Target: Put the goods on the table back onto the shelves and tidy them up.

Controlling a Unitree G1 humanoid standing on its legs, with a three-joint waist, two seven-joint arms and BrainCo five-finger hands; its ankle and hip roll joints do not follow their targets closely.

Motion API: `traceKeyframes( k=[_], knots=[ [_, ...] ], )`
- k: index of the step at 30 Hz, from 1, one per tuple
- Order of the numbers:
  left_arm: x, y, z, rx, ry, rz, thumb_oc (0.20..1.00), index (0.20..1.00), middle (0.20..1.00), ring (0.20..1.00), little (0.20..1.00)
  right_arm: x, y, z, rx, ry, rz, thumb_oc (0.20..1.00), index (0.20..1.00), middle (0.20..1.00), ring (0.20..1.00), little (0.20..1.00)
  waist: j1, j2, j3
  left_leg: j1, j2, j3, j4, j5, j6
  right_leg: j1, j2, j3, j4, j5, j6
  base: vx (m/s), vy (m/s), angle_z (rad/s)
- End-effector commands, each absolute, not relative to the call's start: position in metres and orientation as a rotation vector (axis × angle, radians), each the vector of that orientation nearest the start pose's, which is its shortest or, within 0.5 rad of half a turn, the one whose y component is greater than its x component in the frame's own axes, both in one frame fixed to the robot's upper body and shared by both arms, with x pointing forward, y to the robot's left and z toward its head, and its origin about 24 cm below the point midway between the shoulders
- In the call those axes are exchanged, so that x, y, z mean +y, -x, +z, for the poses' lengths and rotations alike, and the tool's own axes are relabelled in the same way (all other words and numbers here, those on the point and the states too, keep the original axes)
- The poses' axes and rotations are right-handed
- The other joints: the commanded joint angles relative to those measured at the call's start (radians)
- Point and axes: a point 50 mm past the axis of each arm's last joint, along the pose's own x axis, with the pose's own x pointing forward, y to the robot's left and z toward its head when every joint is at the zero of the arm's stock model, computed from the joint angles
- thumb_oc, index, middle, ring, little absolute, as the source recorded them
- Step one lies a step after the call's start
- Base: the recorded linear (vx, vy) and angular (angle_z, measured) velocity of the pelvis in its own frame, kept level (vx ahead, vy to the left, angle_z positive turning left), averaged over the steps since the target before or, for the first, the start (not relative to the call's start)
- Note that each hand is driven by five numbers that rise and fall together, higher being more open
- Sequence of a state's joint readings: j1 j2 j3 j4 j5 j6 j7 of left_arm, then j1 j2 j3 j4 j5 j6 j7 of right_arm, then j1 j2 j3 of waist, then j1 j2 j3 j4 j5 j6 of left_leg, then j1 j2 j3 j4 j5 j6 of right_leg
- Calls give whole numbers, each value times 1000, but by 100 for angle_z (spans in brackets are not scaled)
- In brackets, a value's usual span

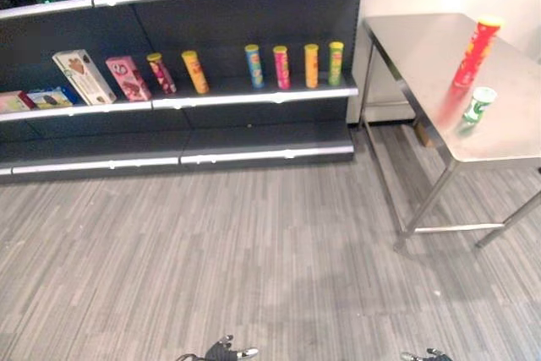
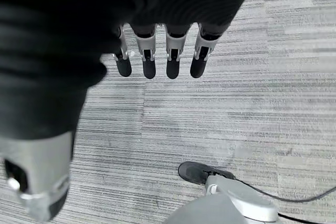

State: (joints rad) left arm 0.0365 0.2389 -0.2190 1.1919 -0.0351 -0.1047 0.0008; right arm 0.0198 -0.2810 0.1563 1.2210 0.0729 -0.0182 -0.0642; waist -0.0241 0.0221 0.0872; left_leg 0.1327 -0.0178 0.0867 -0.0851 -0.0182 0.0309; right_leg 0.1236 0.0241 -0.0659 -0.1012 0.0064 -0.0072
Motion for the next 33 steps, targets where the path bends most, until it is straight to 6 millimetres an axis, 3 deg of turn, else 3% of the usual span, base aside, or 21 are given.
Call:
traceKeyframes(
  k=[1,7,17,25,30,33],
  knots=[
    [234,-107,-155,1105,-338,-9,1000,1000,1000,1000,1000,-262,-110,-147,1146,485,-59,1000,1000,1000,1000,1000,0,-53,-11,5,24,-58,-2,-43,-71,0,-98,0,39,-52,133,-16,33,0],
    [237,-108,-155,1106,-357,-13,1000,1000,1000,1000,1000,-263,-123,-143,1108,513,-44,1000,1000,1000,1000,1000,8,-67,-12,1,22,-55,-2,-44,-68,-6,-104,-2,44,-50,138,0,0,0],
    [236,-108,-155,1112,-369,-16,1000,1000,1000,1000,1000,-254,-107,-152,1179,484,-32,1000,1000,1000,1000,1000,11,-64,-14,5,14,-57,-2,-52,-61,-5,-111,-1,48,-52,141,0,0,0],
    [237,-108,-154,1108,-361,-8,1000,1000,1000,1000,1000,-255,-106,-152,1189,489,-33,1000,1000,1000,1000,1000,17,-62,-3,-5,1,-64,6,-60,-42,-32,-119,18,66,-45,150,-4,39,-3],
    [241,-115,-151,1089,-353,12,1000,1000,1000,1000,1000,-252,-116,-150,1165,479,-29,1000,1000,1000,1000,1000,21,-54,31,-53,-25,-63,44,-71,-3,-154,-128,47,256,-65,171,-57,108,-14],
    [243,-117,-150,1085,-360,12,1000,1000,1000,1000,1000,-254,-114,-150,1169,471,-37,1000,1000,1000,1000,1000,9,-49,52,-41,-40,-79,47,-74,19,-231,-139,66,414,-23,175,17,123,-17]
  ],
)
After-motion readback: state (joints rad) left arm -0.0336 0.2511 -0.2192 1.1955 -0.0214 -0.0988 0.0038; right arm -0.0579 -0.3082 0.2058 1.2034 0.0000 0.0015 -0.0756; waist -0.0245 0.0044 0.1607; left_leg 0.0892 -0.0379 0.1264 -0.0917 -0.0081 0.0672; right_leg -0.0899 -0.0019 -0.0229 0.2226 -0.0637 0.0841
